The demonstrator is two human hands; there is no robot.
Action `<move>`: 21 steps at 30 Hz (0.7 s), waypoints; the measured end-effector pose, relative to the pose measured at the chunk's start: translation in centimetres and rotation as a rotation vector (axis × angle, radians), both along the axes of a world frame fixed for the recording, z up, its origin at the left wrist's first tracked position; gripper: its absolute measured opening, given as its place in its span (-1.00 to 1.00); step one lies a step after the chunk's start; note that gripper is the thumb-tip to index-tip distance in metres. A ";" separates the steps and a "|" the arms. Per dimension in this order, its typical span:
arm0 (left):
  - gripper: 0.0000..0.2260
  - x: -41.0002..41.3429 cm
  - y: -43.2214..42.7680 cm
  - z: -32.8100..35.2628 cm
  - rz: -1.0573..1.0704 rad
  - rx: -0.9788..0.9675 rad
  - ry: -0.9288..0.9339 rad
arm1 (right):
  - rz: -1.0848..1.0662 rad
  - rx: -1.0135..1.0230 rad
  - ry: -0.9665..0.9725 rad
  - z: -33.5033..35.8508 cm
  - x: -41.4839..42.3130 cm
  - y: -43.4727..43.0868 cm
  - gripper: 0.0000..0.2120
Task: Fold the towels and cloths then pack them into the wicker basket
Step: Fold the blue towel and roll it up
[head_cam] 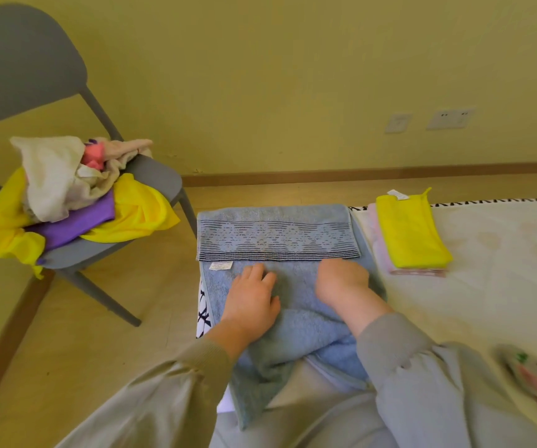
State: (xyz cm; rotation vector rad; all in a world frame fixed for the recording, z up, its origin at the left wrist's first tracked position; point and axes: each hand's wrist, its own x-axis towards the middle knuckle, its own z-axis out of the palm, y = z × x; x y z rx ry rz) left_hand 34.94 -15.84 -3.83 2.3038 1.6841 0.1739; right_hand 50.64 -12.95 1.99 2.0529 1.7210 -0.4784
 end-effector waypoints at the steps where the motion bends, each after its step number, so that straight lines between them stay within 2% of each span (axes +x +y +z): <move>1: -0.81 0.0 -0.4 0.5 -0.037 -0.005 -0.017 | 0.038 0.006 0.062 0.0 0.0 0.0 -0.84; 3: -0.80 0.3 -1.6 1.8 -0.162 -0.096 0.063 | 0.107 -0.225 0.145 0.1 0.2 -0.8 -0.80; 6: -0.63 1.1 -3.2 2.9 -0.357 -0.241 0.295 | 0.168 -0.705 0.149 -0.4 0.4 -2.8 -0.69; 8: -0.51 1.5 -4.1 3.1 -0.440 -0.289 0.421 | 0.302 -0.764 0.082 -0.6 0.3 -3.7 -0.62; 10: -0.48 1.8 -5.0 3.2 -0.468 -0.285 0.493 | 0.478 -0.674 -0.052 -0.7 -0.4 -4.8 -0.56; 13: -0.63 2.0 -5.4 3.6 -0.444 -0.312 0.512 | 0.626 -0.421 -0.155 -1.3 -1.4 -6.3 -0.59; 15: -0.73 1.6 -4.7 4.1 -0.367 -0.379 0.451 | 0.587 -0.336 -0.135 -1.0 -1.4 -6.7 -0.64; 18: -0.80 0.7 -2.9 5.3 -0.146 -0.450 0.279 | 0.454 -0.167 0.030 0.0 -0.4 -5.5 -0.73; 21: -0.69 -0.1 -1.4 6.1 -0.086 -0.271 0.315 | 0.266 0.124 0.170 1.1 0.3 -4.5 -0.80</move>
